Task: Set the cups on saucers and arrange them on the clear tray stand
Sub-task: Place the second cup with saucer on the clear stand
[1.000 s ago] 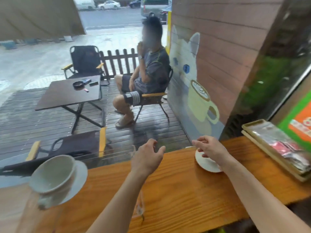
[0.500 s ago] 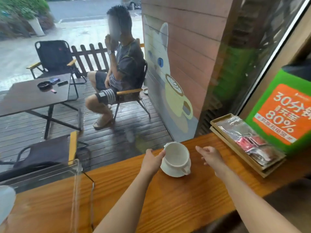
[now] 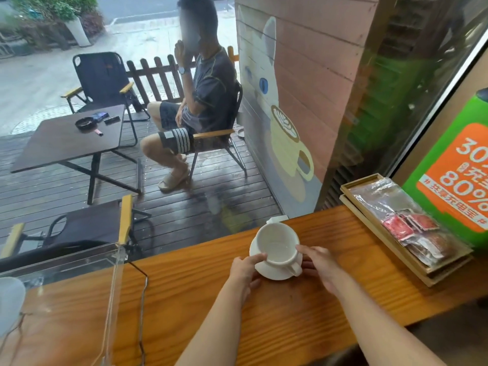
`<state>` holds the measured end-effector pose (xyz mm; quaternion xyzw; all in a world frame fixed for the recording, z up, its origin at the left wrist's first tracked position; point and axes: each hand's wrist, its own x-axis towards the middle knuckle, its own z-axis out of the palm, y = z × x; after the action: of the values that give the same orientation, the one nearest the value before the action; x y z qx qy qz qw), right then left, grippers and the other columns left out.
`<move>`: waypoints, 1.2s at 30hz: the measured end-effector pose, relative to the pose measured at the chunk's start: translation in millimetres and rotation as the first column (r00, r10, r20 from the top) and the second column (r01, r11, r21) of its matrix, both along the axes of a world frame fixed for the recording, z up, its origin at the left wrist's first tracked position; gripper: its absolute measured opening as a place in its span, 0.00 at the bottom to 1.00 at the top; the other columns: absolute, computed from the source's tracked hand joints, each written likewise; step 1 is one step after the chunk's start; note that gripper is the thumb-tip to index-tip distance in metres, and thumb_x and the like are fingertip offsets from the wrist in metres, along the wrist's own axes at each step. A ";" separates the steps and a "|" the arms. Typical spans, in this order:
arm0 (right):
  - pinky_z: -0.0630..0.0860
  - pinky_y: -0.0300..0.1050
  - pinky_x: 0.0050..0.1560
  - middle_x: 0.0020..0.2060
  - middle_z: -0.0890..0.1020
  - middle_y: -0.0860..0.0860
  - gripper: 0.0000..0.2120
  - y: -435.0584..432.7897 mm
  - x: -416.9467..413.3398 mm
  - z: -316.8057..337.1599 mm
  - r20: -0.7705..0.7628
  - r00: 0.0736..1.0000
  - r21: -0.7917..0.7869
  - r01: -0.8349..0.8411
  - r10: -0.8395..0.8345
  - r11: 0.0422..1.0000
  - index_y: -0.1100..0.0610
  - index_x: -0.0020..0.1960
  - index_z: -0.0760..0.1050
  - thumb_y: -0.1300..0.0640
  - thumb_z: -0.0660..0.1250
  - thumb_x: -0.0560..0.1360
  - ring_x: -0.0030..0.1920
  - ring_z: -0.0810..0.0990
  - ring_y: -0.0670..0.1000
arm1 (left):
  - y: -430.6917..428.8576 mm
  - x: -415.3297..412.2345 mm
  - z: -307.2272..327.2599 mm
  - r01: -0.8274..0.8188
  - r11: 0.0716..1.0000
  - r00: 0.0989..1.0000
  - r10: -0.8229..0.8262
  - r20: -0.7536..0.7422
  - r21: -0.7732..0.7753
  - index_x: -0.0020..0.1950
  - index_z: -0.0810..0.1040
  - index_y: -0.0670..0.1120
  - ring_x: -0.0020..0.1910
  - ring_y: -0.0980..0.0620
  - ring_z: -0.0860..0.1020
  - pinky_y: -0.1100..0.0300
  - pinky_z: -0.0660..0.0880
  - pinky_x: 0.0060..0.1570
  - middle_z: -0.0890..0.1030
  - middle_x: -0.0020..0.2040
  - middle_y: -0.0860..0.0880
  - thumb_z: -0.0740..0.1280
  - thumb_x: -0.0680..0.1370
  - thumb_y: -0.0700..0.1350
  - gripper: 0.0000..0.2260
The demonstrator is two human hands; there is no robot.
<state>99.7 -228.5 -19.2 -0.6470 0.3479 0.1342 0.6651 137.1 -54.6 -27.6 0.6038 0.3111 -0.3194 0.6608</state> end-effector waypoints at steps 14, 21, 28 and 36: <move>0.79 0.49 0.39 0.50 0.78 0.62 0.35 24.6 -58.9 -9.6 0.009 0.993 0.267 -0.113 0.115 0.957 0.66 0.62 0.70 0.51 0.76 0.60 0.49 0.79 0.58 | 48.1 -55.7 13.9 0.018 0.986 0.998 -0.026 -0.050 -0.165 0.51 0.75 0.44 0.52 0.42 0.76 0.48 0.78 0.45 0.78 0.52 0.39 0.73 0.66 0.39 0.16; 0.80 0.47 0.39 0.54 0.79 0.61 0.33 54.4 -61.6 16.2 0.163 0.985 0.302 -0.098 0.050 0.948 0.63 0.63 0.69 0.49 0.72 0.64 0.52 0.80 0.57 | 75.6 -59.5 52.5 0.033 0.980 0.974 0.012 0.225 -0.195 0.60 0.75 0.43 0.51 0.48 0.78 0.57 0.79 0.37 0.82 0.53 0.43 0.76 0.63 0.47 0.28; 0.81 0.45 0.35 0.51 0.80 0.59 0.32 107.2 -42.5 78.2 0.350 0.935 0.355 -0.195 0.064 0.914 0.65 0.65 0.67 0.54 0.73 0.66 0.44 0.85 0.50 | 121.9 -59.6 104.5 -0.038 0.975 0.860 0.144 0.490 -0.220 0.59 0.78 0.41 0.46 0.51 0.81 0.60 0.78 0.39 0.82 0.52 0.42 0.74 0.59 0.55 0.32; 0.79 0.44 0.32 0.52 0.76 0.60 0.35 199.9 -35.6 116.0 0.425 0.896 0.366 -0.300 0.128 0.881 0.68 0.64 0.68 0.50 0.71 0.63 0.45 0.81 0.50 | 196.8 -72.1 138.0 -0.287 0.930 0.717 0.367 0.592 -0.229 0.57 0.80 0.43 0.45 0.50 0.79 0.58 0.74 0.41 0.84 0.46 0.45 0.74 0.61 0.55 0.28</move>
<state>64.0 -28.6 96.8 -0.5363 0.0965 0.1492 0.8251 64.9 142.2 110.3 0.5693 0.1558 0.0033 0.8072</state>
